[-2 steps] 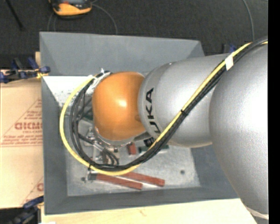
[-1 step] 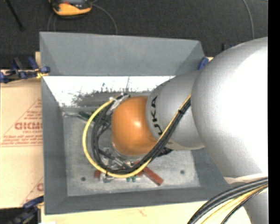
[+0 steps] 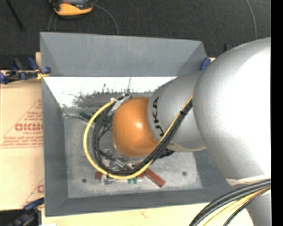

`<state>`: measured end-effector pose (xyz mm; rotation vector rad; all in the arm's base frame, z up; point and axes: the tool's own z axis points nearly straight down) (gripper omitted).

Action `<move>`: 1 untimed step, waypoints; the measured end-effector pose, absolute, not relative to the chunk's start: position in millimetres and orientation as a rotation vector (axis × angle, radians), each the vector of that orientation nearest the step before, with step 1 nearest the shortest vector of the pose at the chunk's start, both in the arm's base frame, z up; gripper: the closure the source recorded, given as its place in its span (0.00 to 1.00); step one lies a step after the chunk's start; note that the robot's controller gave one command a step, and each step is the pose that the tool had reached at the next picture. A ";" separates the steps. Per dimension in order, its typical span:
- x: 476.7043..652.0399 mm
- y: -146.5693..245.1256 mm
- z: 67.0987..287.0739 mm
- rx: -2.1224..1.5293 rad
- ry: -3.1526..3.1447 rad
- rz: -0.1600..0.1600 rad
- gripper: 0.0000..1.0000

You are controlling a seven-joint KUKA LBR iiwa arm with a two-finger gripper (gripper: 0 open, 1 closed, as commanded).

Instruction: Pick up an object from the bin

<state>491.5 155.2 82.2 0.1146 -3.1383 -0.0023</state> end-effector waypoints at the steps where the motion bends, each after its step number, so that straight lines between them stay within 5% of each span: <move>1: 502.2 151.4 233.1 0.234 -3.139 -0.001 1.00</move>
Offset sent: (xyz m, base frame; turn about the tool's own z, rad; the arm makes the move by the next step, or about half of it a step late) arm 0.0000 0.0000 0.0000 0.0000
